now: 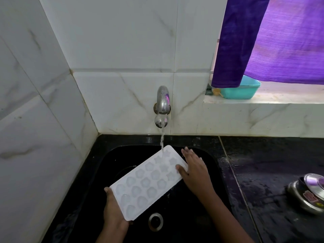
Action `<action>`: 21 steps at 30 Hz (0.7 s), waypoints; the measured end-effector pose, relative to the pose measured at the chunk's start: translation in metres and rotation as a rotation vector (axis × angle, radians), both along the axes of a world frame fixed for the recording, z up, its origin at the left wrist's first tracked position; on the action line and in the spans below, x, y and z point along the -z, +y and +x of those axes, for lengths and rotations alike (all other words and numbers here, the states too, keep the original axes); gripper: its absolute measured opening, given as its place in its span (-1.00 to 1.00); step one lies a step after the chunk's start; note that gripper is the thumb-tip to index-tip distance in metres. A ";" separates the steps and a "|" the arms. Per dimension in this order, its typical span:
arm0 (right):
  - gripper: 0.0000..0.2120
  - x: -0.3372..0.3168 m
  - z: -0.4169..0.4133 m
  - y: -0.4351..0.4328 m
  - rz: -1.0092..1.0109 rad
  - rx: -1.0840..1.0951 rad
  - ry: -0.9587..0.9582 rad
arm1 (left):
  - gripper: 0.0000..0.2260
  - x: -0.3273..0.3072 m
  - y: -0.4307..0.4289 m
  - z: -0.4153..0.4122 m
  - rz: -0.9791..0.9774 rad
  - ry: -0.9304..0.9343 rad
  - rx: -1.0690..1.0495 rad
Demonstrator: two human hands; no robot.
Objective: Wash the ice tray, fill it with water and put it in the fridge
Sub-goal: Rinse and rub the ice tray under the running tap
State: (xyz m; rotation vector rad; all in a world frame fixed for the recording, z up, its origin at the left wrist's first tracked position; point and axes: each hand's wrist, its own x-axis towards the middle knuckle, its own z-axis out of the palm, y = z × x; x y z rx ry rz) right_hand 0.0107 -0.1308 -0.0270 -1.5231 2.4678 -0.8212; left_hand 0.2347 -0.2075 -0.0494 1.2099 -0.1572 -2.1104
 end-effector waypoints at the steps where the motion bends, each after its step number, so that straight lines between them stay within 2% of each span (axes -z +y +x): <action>1: -0.36 0.000 -0.005 -0.005 0.085 0.001 0.138 | -0.31 0.001 -0.001 -0.002 -0.001 0.035 0.020; 3: -0.28 0.000 -0.004 -0.015 0.222 -0.038 0.251 | -0.42 0.001 -0.003 -0.010 -0.019 0.080 0.068; 5: -0.19 0.004 0.012 -0.026 0.324 -0.075 0.200 | -0.42 0.007 -0.008 -0.021 -0.079 -0.070 0.096; 7: -0.13 0.010 0.039 -0.036 0.362 -0.143 0.131 | -0.36 0.006 -0.011 -0.034 -0.134 -0.126 0.099; 9: -0.18 0.019 0.076 -0.043 0.315 -0.311 0.097 | -0.38 0.006 -0.013 -0.042 -0.197 -0.098 0.115; 12: -0.32 0.026 0.110 -0.046 0.280 -0.555 0.034 | -0.64 0.014 -0.011 -0.049 -0.294 -0.075 0.095; 15: -0.35 0.026 0.089 -0.044 0.275 -0.638 0.040 | -0.54 0.012 -0.012 -0.055 -0.237 0.026 0.039; 18: -0.31 0.031 0.044 -0.040 0.250 -0.517 0.124 | -0.34 0.017 -0.017 -0.051 -0.202 -0.014 0.124; 21: -0.33 0.037 -0.004 -0.042 0.327 -0.252 0.031 | -0.30 0.024 -0.015 -0.044 -0.168 -0.100 0.118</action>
